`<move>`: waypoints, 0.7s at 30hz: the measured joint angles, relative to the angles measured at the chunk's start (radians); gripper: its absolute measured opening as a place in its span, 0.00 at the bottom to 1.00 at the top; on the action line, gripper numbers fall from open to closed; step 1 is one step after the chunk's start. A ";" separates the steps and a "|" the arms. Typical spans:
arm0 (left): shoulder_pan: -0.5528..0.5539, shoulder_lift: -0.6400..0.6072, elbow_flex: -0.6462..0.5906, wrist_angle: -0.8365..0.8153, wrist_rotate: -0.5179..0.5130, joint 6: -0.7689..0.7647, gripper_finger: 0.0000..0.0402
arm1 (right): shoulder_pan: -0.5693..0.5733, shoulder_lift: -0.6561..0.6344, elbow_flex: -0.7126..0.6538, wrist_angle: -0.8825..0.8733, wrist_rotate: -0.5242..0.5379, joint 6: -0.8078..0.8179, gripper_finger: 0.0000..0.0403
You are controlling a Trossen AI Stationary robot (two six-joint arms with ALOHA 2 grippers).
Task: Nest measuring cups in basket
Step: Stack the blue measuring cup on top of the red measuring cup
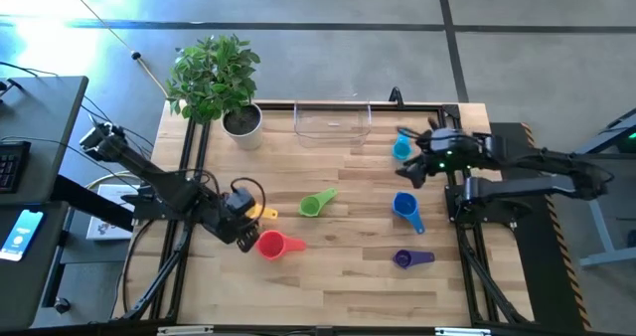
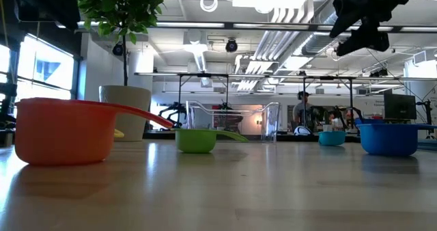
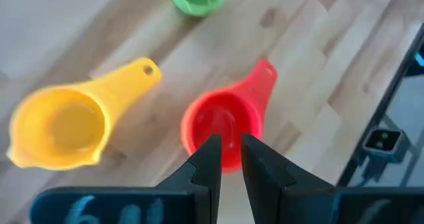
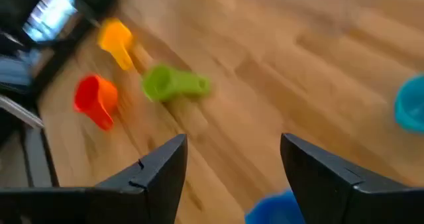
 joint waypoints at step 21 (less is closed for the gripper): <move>0.082 -0.180 -0.001 -0.103 -0.100 0.183 0.12 | 0.364 0.491 0.051 -0.096 0.040 0.419 0.58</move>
